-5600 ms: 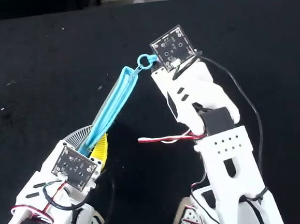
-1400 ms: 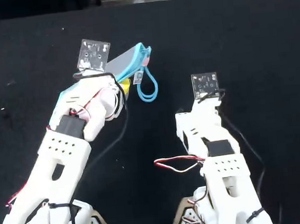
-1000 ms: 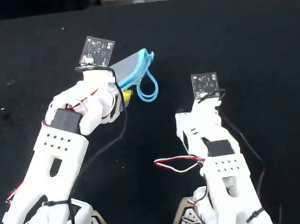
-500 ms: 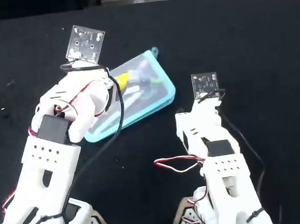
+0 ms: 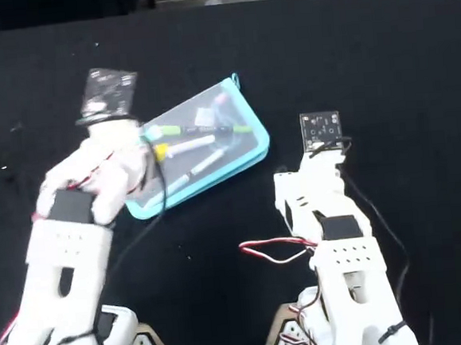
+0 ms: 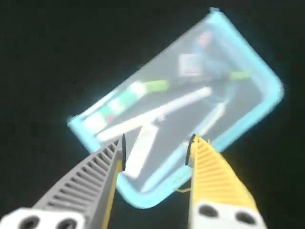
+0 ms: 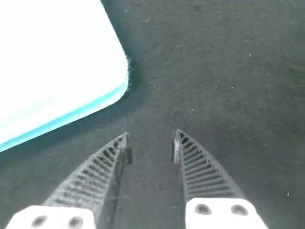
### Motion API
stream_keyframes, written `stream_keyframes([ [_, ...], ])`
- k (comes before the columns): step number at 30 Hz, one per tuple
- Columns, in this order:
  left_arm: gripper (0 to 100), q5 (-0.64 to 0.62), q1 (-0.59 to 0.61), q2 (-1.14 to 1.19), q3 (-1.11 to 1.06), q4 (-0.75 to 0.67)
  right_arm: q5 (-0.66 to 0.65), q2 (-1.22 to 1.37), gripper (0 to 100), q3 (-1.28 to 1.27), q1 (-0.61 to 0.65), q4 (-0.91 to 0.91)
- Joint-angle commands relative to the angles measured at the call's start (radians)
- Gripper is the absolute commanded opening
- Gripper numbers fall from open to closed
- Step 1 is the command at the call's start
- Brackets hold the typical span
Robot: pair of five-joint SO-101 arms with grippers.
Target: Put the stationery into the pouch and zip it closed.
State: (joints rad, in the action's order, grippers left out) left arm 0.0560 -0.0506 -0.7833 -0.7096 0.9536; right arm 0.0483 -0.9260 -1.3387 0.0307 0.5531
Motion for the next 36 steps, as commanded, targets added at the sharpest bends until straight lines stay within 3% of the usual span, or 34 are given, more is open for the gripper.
stream_keyframes([
  [1,14,0.009,0.094,-0.164,-0.067,0.052,0.005,-0.027,7.7,0.005,-0.006,-0.020],
  [4,3,0.011,0.137,-0.299,-0.176,0.049,0.002,-0.027,0.8,0.005,-0.006,-0.020],
  [11,3,0.097,0.237,-0.677,-0.444,0.064,0.002,-0.027,1.1,0.005,-0.006,-0.020],
  [19,3,0.167,0.237,-1.040,-0.615,0.222,0.002,-0.027,1.1,0.013,0.018,-0.020],
  [24,3,0.164,0.245,-1.028,-0.633,0.293,0.005,-0.028,1.1,0.004,0.049,0.034],
  [29,3,0.164,0.245,-1.028,-0.654,0.336,0.009,-0.028,1.1,0.008,-0.034,0.213],
  [36,3,0.163,0.243,-1.028,-0.759,0.315,0.005,-0.027,1.1,-0.025,-0.152,0.241],
])
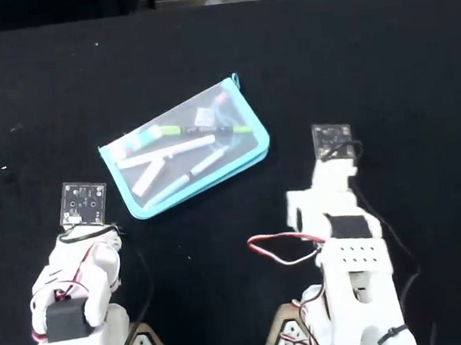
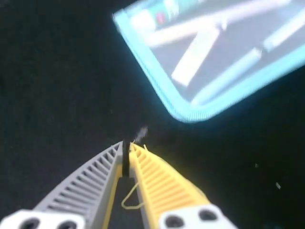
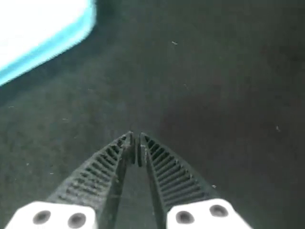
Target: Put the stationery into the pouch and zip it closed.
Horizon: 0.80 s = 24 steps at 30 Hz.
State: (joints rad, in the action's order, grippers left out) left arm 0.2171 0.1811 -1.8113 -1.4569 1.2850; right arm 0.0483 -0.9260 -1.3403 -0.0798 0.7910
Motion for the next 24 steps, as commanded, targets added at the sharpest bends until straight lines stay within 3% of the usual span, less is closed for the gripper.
stream_keyframes([
  [1,3,0.000,0.012,0.000,-0.015,-0.018,0.003,-0.027,1.1,-0.042,-0.041,0.003],
  [12,3,-0.109,0.018,0.000,-0.147,-0.025,0.011,-0.027,1.1,-0.150,-0.048,0.002],
  [24,3,-0.112,0.188,0.000,-0.243,-0.018,0.006,-0.027,1.2,-0.162,-0.046,0.086],
])
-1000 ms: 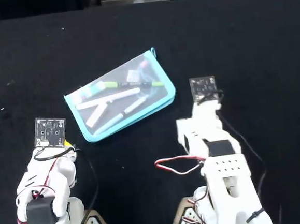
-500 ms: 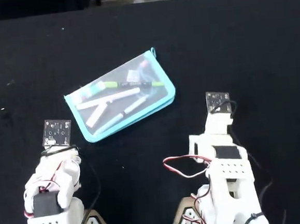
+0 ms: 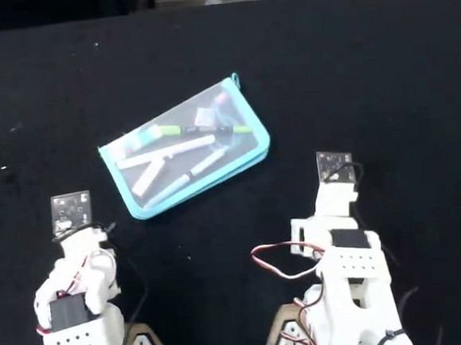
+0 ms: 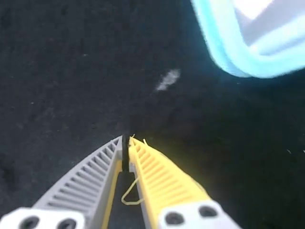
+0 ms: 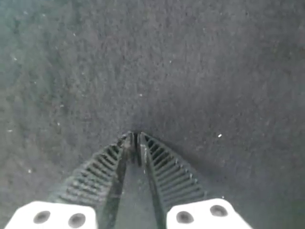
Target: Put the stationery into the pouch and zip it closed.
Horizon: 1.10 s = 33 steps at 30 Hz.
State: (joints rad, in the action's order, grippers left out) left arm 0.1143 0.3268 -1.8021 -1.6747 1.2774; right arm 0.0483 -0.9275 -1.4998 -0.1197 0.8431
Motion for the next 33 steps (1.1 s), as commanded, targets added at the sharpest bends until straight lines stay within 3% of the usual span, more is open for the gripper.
stream_keyframes([
  [1,3,-0.009,0.047,-0.009,-0.025,-0.011,0.006,-0.025,1.2,-0.002,-0.008,0.035],
  [16,3,-0.009,0.042,-0.009,-0.025,-0.011,0.005,-0.030,1.2,-0.004,-0.008,0.037],
  [23,3,-0.009,0.042,-0.009,-0.025,-0.011,0.006,-0.294,1.2,-0.084,-0.009,0.103],
  [33,3,-0.009,0.041,-0.009,-0.025,-0.011,0.008,-0.475,1.2,-0.140,-0.008,0.123],
])
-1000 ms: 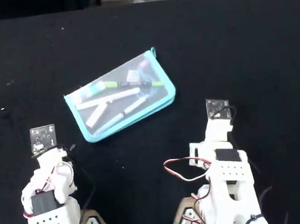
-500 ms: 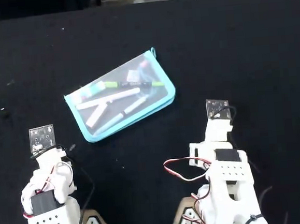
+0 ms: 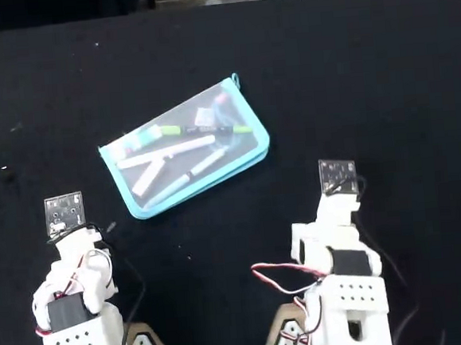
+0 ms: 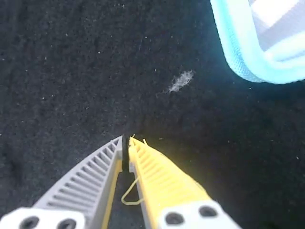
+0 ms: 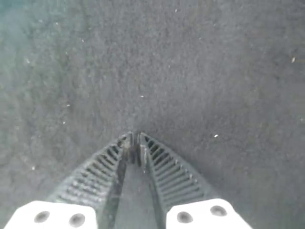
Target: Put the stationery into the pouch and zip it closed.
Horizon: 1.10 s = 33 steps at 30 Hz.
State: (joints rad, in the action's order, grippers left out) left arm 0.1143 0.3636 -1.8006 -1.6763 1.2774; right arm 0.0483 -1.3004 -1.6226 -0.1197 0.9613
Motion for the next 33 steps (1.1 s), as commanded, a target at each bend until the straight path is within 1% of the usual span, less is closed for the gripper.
stream_keyframes([
  [1,3,-0.009,0.004,-0.011,-0.024,-0.011,0.008,-0.140,1.2,-0.028,-0.008,0.005],
  [8,3,-0.009,0.004,-0.011,-0.024,-0.011,0.005,-0.320,1.2,-0.073,-0.008,0.025],
  [16,3,-0.009,0.004,-0.011,-0.024,-0.011,0.005,-0.460,1.2,-0.071,-0.005,0.272],
  [21,3,-0.009,0.004,-0.011,-0.024,-0.011,0.003,-0.595,1.2,-0.062,-0.008,0.327],
  [33,3,-0.009,0.004,-0.011,-0.024,-0.011,0.005,-0.595,1.2,-0.062,-0.003,0.344],
])
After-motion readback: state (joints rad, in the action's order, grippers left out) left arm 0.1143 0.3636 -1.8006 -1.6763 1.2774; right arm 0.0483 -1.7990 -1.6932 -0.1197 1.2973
